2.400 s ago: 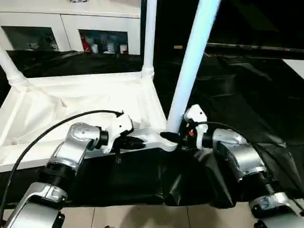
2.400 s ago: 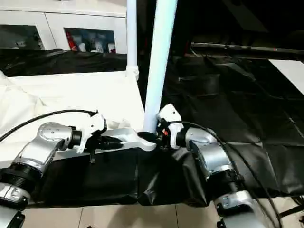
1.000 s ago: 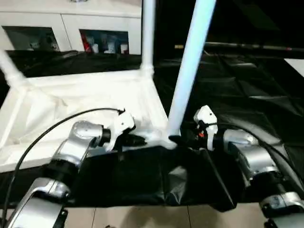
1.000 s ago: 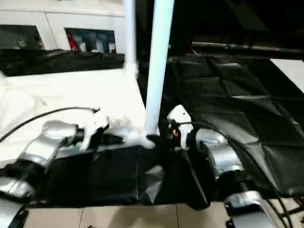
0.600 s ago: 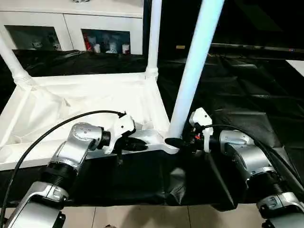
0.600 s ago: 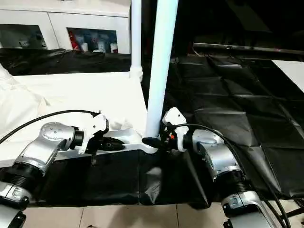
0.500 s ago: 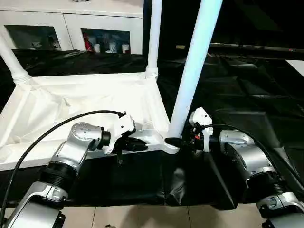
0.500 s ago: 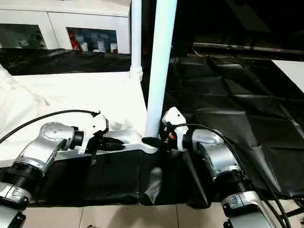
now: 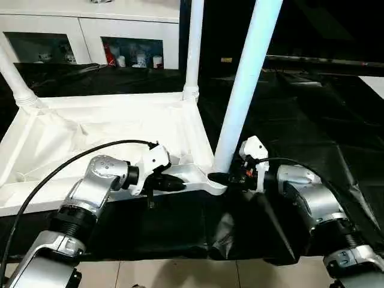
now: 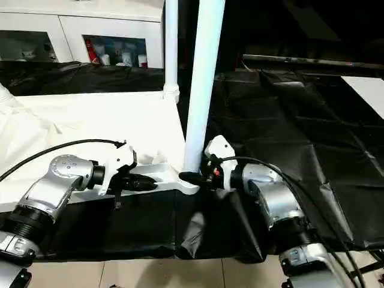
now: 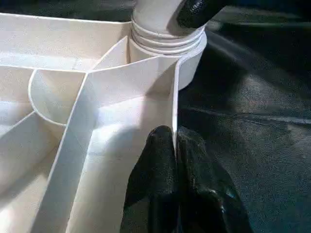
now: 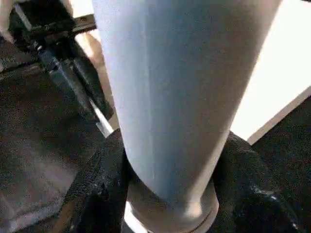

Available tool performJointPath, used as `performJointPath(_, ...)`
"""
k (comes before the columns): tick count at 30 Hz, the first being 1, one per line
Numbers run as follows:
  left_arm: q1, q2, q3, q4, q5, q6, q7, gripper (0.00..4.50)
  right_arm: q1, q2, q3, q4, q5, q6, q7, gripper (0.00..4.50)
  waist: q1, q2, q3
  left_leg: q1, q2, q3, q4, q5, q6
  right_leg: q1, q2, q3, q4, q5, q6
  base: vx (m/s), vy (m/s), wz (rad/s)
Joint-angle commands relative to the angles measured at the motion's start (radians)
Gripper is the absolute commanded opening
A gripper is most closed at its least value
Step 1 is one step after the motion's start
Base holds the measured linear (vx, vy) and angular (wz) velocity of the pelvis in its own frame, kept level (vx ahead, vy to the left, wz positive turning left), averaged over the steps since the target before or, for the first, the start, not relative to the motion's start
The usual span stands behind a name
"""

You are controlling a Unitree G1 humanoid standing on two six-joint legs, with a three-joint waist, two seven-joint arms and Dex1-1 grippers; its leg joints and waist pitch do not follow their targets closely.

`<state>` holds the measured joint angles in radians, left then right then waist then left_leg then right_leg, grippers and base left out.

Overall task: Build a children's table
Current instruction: Rotate leg to tighten

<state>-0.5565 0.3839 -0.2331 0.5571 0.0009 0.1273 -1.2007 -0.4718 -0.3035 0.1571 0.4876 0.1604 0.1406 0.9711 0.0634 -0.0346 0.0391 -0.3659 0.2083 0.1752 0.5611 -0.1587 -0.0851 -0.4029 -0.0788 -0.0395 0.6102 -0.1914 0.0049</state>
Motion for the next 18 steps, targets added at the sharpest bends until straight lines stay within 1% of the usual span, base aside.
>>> performJointPath(1, -0.005, -0.046, 0.0, 0.058, 0.011, -0.002, 0.086, 0.0, 0.017, 0.019, 0.01, 0.053, -0.025, 0.013, -0.062, 2.02, 0.002, -0.005, -0.05, 0.008, 0.014, 0.006, -0.057, -0.248, 0.028, 0.045, -0.045, 0.03, -0.075, -0.199, -0.21, 0.0, 0.0, 0.0)
performJointPath(2, -0.011, -0.052, 0.003, 0.069, 0.016, -0.003, 0.107, 0.0, 0.019, 0.024, 0.009, 0.06, -0.029, 0.012, -0.074, 2.02, 0.001, -0.006, -0.048, 0.009, 0.015, 0.004, -0.059, -0.274, 0.017, 0.043, -0.047, 0.03, -0.08, -0.258, -0.195, 0.0, 0.0, 0.0)
performJointPath(3, -0.012, -0.053, 0.004, 0.071, 0.017, -0.003, 0.109, 0.0, 0.019, 0.024, 0.009, 0.061, -0.03, 0.012, -0.076, 2.02, 0.0, -0.006, -0.047, 0.01, 0.015, 0.003, -0.059, -0.29, 0.012, 0.041, -0.048, 0.03, -0.083, -0.287, -0.187, 0.0, 0.0, 0.0)
performJointPath(4, -0.046, -0.087, 0.016, 0.124, 0.036, -0.007, 0.204, 0.0, 0.017, 0.067, -0.012, 0.102, -0.048, 0.001, -0.194, 2.02, 0.0, -0.006, -0.045, 0.013, 0.015, 0.002, -0.06, -0.319, 0.005, 0.038, -0.048, 0.03, -0.089, -0.342, -0.171, 0.0, 0.0, 0.0)
performJointPath(5, -0.056, -0.097, 0.019, 0.139, 0.041, -0.005, 0.23, 0.0, 0.016, 0.08, -0.019, 0.112, -0.052, -0.001, -0.228, 2.02, -0.005, -0.007, -0.042, 0.016, 0.013, 0.002, -0.061, -0.347, -0.006, 0.029, -0.047, 0.031, -0.094, -0.394, -0.155, 0.0, 0.0, 0.0)
performJointPath(6, -0.073, -0.114, 0.023, 0.164, 0.051, -0.003, 0.275, 0.0, 0.015, 0.104, -0.031, 0.13, -0.06, -0.006, -0.292, 2.02, -0.002, -0.007, -0.043, 0.017, 0.013, -0.002, -0.062, -0.353, -0.013, 0.032, -0.05, 0.03, -0.096, -0.418, -0.147, 0.0, 0.0, 0.0)
performJointPath(7, -0.101, -0.144, 0.026, 0.202, 0.068, 0.004, 0.354, 0.0, 0.009, 0.151, -0.06, 0.154, -0.065, 0.003, -0.409, 2.02, -0.005, -0.008, -0.042, 0.015, 0.011, -0.005, -0.064, -0.37, -0.021, 0.031, -0.051, 0.028, -0.1, -0.466, -0.127, 0.0, 0.0, 0.0)
performJointPath(8, -0.117, -0.164, 0.028, 0.222, 0.075, 0.014, 0.395, 0.0, 0.002, 0.181, -0.079, 0.169, -0.064, 0.011, -0.482, 2.02, -0.008, -0.007, -0.041, 0.019, 0.01, -0.005, -0.064, -0.385, -0.027, 0.024, -0.05, 0.028, -0.106, -0.498, -0.112, 0.0, 0.0, 0.0)
performJointPath(9, -0.122, -0.171, 0.029, 0.229, 0.077, 0.017, 0.41, 0.0, -0.001, 0.192, -0.087, 0.175, -0.064, 0.013, -0.51, 2.02, -0.008, -0.007, -0.041, 0.023, 0.01, -0.006, -0.063, -0.395, -0.03, 0.019, -0.052, 0.029, -0.108, -0.515, -0.109, 0.0, 0.0, 0.0)
performJointPath(10, -0.137, -0.191, 0.03, 0.248, 0.084, 0.019, 0.455, 0.0, -0.011, 0.223, -0.109, 0.191, -0.063, 0.018, -0.582, 2.02, -0.008, -0.01, -0.044, 0.02, 0.008, -0.009, -0.064, -0.394, -0.027, 0.025, -0.052, 0.026, -0.109, -0.528, -0.098, 0.0, 0.0, 0.0)
performJointPath(11, -0.151, -0.21, 0.033, 0.266, 0.086, 0.021, 0.487, 0.0, -0.022, 0.246, -0.121, 0.207, -0.064, 0.021, -0.635, 2.02, -0.006, -0.003, -0.044, 0.019, 0.01, -0.009, -0.065, -0.39, -0.025, 0.022, -0.052, 0.027, -0.11, -0.511, -0.097, 0.0, 0.0, 0.0)
performJointPath(12, -0.168, -0.242, 0.031, 0.286, 0.091, 0.019, 0.515, 0.0, -0.052, 0.284, -0.133, 0.246, -0.067, 0.014, -0.71, 2.02, -0.008, -0.007, -0.044, 0.021, 0.008, -0.008, -0.064, -0.401, -0.023, 0.019, -0.049, 0.026, -0.111, -0.505, -0.095, 0.0, 0.0, 0.0)
performJointPath(13, -0.172, -0.248, 0.032, 0.291, 0.092, 0.018, 0.518, 0.0, -0.059, 0.29, -0.133, 0.254, -0.069, 0.012, -0.722, 2.02, -0.011, -0.003, -0.045, 0.019, 0.007, -0.008, -0.065, -0.404, -0.025, 0.019, -0.05, 0.026, -0.11, -0.496, -0.099, 0.0, 0.0, 0.0)
performJointPath(14, -0.177, -0.258, 0.032, 0.299, 0.093, 0.014, 0.519, 0.0, -0.07, 0.299, -0.132, 0.269, -0.074, 0.007, -0.738, 2.02, -0.011, -0.004, -0.046, 0.016, 0.007, -0.009, -0.066, -0.4, -0.025, 0.023, -0.05, 0.025, -0.11, -0.49, -0.098, 0.0, 0.0, 0.0)
performJointPath(15, -0.179, -0.26, 0.026, 0.301, 0.097, 0.009, 0.511, 0.0, -0.079, 0.303, -0.128, 0.279, -0.078, -0.002, -0.735, 2.02, -0.008, -0.004, -0.047, 0.017, 0.008, -0.008, -0.065, -0.396, -0.024, 0.022, -0.05, 0.025, -0.11, -0.477, -0.098, 0.0, 0.0, 0.0)
performJointPath(16, -0.184, -0.261, 0.021, 0.311, 0.102, 0.0, 0.507, 0.0, -0.087, 0.308, -0.126, 0.29, -0.084, -0.014, -0.734, 2.02, -0.008, -0.004, -0.047, 0.015, 0.009, -0.007, -0.066, -0.393, -0.017, 0.022, -0.049, 0.026, -0.107, -0.445, -0.104, 0.0, 0.0, 0.0)
performJointPath(17, -0.185, -0.26, 0.019, 0.316, 0.103, -0.008, 0.497, 0.0, -0.092, 0.309, -0.127, 0.298, -0.085, -0.022, -0.727, 2.02, -0.009, -0.005, -0.047, 0.011, 0.008, -0.007, -0.066, -0.388, -0.013, 0.026, -0.049, 0.026, -0.106, -0.426, -0.107, 0.0, 0.0, 0.0)
performJointPath(18, -0.187, -0.259, 0.018, 0.323, 0.103, -0.015, 0.492, 0.0, -0.097, 0.312, -0.13, 0.305, -0.088, -0.03, -0.725, 2.02, -0.007, -0.005, -0.048, 0.012, 0.009, -0.006, -0.066, -0.382, -0.009, 0.026, -0.049, 0.027, -0.104, -0.407, -0.112, 0.0, 0.0, 0.0)
